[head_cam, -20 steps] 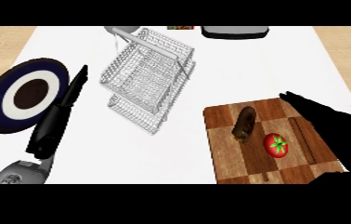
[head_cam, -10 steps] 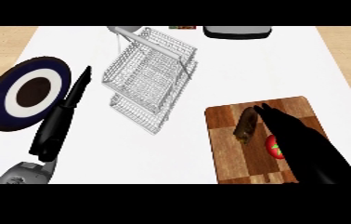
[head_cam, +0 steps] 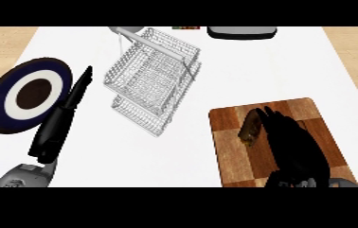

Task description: Pick the tomato from the cutting board and place it in the tiered basket

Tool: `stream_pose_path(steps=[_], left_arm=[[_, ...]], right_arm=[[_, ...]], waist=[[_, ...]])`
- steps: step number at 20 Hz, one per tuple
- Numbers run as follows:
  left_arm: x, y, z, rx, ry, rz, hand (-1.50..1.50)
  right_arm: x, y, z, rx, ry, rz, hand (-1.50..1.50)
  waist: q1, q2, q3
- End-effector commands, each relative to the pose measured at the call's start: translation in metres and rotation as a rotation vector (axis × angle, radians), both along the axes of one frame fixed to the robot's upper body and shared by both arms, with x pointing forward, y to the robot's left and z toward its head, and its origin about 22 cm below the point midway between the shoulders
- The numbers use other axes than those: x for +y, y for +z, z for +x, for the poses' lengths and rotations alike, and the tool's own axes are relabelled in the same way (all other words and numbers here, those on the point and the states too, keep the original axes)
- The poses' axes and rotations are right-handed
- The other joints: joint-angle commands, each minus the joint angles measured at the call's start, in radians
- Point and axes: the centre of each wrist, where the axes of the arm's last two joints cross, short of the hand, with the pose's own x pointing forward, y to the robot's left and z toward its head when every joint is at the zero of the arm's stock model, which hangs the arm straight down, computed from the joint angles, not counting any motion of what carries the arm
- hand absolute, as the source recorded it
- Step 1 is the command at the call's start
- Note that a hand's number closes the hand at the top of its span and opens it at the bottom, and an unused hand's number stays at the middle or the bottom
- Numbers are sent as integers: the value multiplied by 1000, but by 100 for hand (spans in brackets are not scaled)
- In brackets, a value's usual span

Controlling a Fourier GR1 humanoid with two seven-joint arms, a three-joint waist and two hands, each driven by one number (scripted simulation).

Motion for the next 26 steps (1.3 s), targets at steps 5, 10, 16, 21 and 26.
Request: stream_pose_path(steps=[5, 10, 16, 21, 26], left_arm=[[0, -2, 5, -3, 23, -14, 0], [-9, -15, -5, -5, 15, 3, 0], [1, 11, -11, -10, 12, 10, 0], [4, -14, -9, 10, 5, -12, 0], [-5, 5, -4, -8, 20, -9, 0]], right_arm=[[-4, -19, -2, 136, -94, -140, -150], [-13, -16, -4, 171, -120, -177, -150], [-16, -20, 0, 0, -165, -173, -150], [-20, -16, -3, 1, -186, -164, -150], [-41, -26, 9, 34, -198, -153, -150]], waist=[[-10, 0, 1], [-13, -1, 0], [-5, -2, 1], [-9, -1, 1], [-6, 0, 1]])
